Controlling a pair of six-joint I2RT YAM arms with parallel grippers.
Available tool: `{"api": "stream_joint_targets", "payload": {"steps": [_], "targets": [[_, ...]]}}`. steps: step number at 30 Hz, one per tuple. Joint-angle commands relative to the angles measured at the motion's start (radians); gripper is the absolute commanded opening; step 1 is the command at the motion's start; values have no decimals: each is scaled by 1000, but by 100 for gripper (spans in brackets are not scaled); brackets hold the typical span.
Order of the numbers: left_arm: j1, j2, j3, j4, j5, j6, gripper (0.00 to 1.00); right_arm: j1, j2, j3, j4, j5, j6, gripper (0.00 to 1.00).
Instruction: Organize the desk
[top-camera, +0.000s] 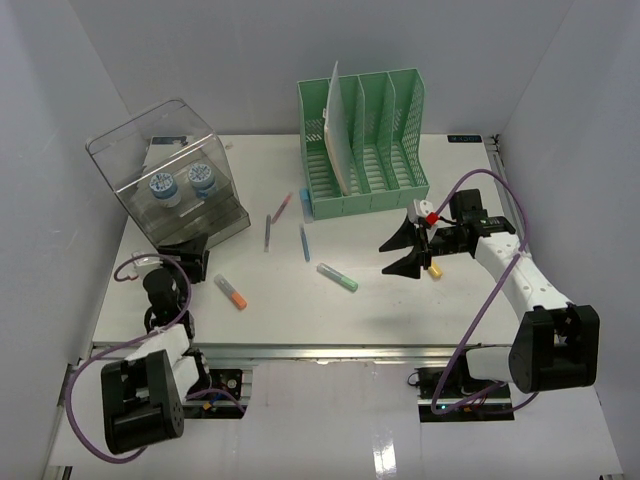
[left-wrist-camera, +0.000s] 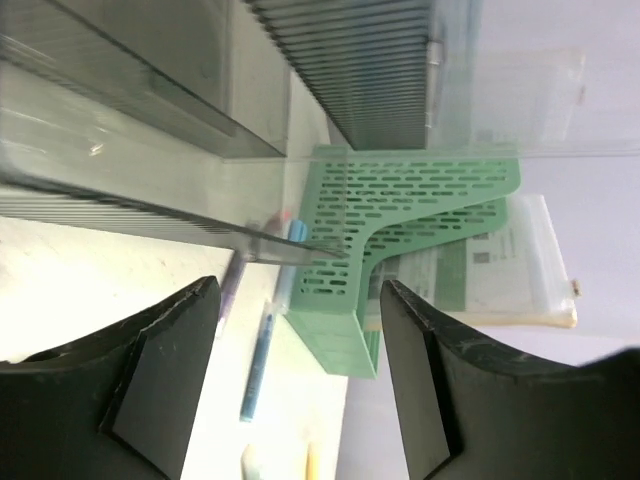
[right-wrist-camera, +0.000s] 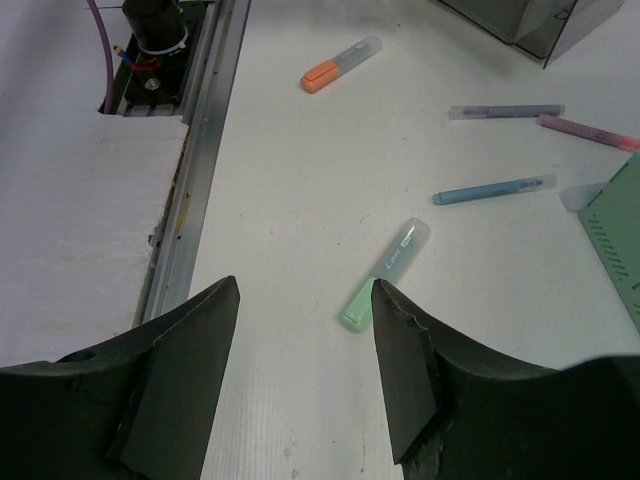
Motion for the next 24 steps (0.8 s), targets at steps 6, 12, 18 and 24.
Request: {"api": "stream_joint_targets", "payload": {"steps": [6,12,18,24], "targets": [[3,-204,221,-785,5,224,81,-19,9,-5,0,1,8,63],[-3,-207,303,-1095,-19,296,65,-29,9,-9,17,4,25,63],[-54,-119,386,-1352,-104,338,64,-35,8,-11,31,7,43,64],[-96,-151,357,-1364,-126,327,66,-39,6,-14,37,8,49,64]]}}
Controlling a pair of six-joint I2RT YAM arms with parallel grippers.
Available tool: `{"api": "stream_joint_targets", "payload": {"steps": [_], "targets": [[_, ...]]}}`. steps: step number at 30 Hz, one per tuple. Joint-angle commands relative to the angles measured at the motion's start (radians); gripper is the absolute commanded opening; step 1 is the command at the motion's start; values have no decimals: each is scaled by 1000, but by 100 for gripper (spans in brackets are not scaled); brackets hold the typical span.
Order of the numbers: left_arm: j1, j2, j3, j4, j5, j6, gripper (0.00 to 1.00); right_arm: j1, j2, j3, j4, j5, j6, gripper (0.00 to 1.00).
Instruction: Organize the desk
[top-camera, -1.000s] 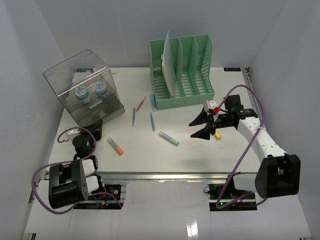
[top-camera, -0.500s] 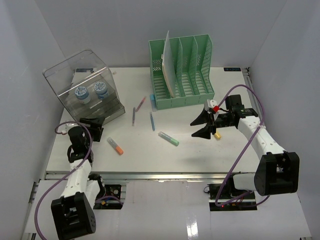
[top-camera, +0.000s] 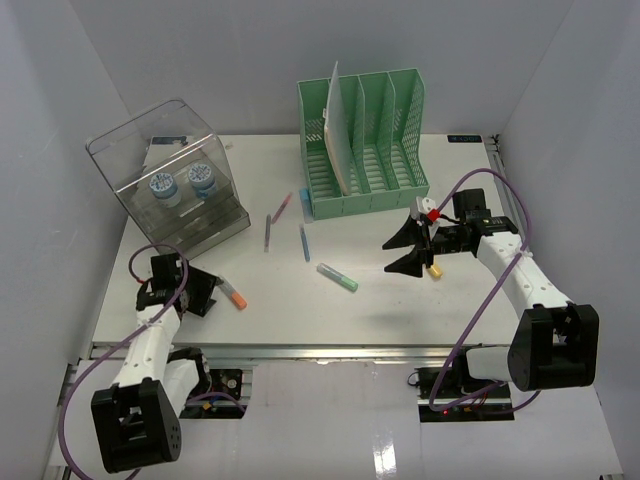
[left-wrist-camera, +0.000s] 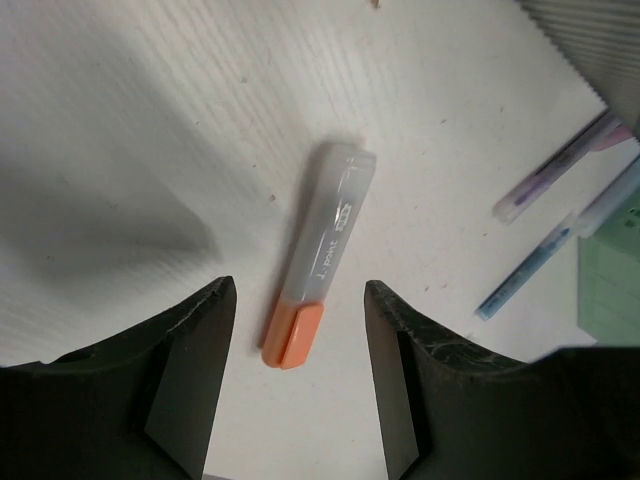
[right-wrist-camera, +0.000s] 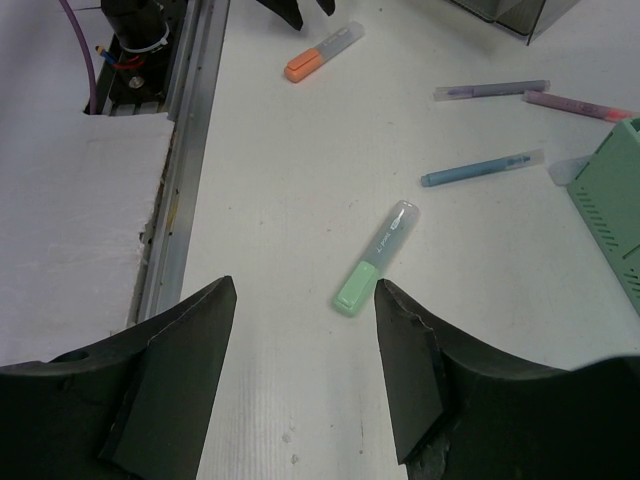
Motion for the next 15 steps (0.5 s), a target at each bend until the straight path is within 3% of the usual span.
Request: {"api": "stream_joint_targets", "payload": {"steps": [1,8,15], "targets": [[-22,-12,8,-73,-31,1,66,-9,-1,-12,20,-12,11,65],[-74,112,64,-78,-48,-19,77,-12,-3,-13,23,-9,13,65],[-222,294,156,-141,-123,-85,81,-12,-9,-11,21,-10,13,65]]}}
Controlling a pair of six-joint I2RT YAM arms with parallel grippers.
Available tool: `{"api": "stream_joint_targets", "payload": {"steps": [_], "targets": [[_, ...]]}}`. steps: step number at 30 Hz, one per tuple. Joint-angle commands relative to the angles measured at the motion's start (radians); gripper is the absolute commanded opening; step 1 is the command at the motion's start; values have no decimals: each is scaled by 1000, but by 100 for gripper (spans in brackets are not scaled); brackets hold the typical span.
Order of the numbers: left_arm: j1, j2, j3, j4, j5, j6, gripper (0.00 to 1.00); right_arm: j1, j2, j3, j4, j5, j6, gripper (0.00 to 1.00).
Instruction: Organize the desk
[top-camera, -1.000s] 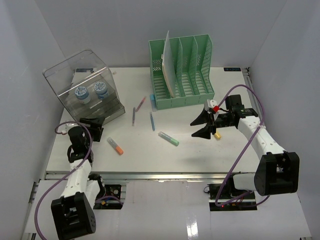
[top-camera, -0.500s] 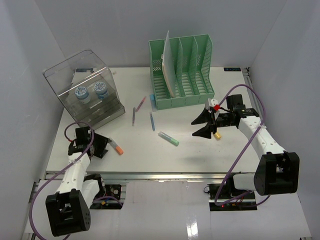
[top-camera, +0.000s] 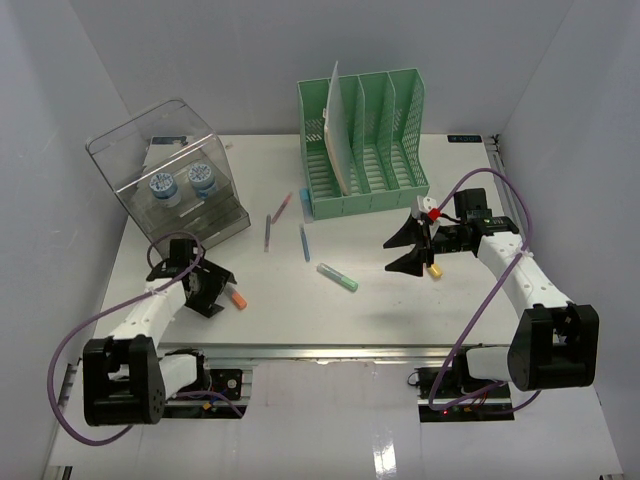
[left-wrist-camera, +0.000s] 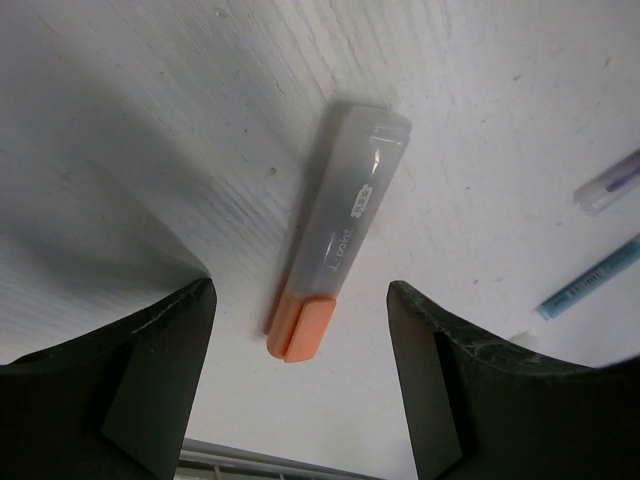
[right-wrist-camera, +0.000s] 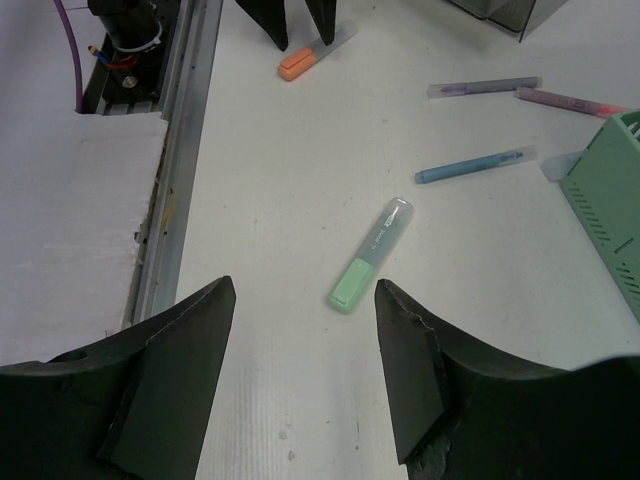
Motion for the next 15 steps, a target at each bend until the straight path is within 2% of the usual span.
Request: {"api": "stream_joint_targets", "payload": {"steps": [1,7,15], "targets": [[-100,83,55,-69,-91,-76,81,-4,-10,-11,7,-15,4,65],[-185,129,66,-122,-167,-148,78,-4,-18,-12,8,-22,5,66],[-193,141,45,-157,-225,-84,57,-4,-31,-11,7,-29,7,66]]}}
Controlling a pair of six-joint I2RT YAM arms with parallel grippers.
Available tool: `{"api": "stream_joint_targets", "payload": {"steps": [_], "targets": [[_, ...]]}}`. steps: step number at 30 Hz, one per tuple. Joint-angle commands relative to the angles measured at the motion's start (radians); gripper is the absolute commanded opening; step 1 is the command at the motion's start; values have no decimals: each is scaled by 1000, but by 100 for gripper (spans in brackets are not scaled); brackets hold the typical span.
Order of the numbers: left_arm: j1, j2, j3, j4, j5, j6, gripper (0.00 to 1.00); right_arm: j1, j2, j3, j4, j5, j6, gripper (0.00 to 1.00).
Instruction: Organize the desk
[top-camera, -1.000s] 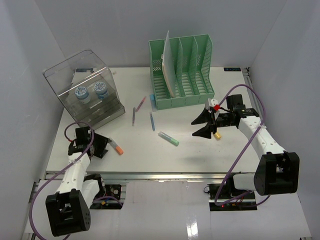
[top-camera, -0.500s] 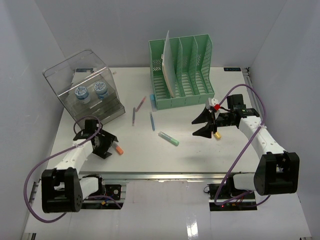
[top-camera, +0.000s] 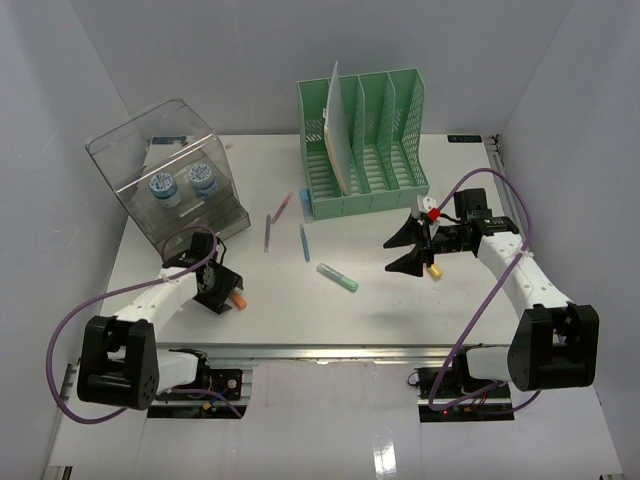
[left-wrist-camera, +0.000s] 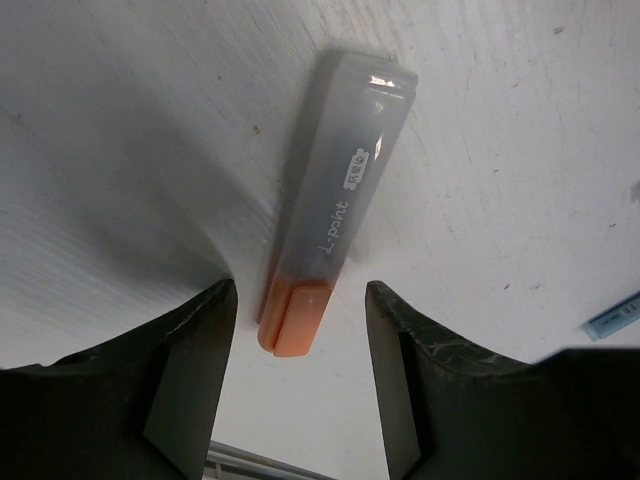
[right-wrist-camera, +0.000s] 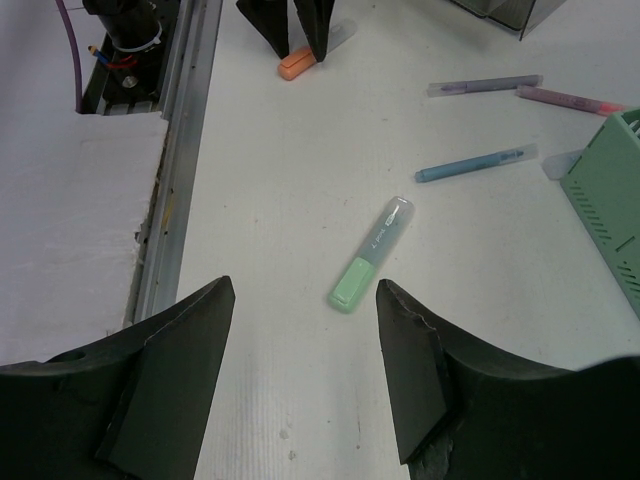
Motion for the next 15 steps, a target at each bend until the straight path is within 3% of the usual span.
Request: {"api": "stream_joint_targets", "payload": {"steps": [1,15], "targets": [[-5,41,-26,-94,-101,49,56,-4,-32,-11,7,-32,3,66],[-55,228,25,-113,-161,181,56,-3,-47,-12,7,-41,4,66]]}}
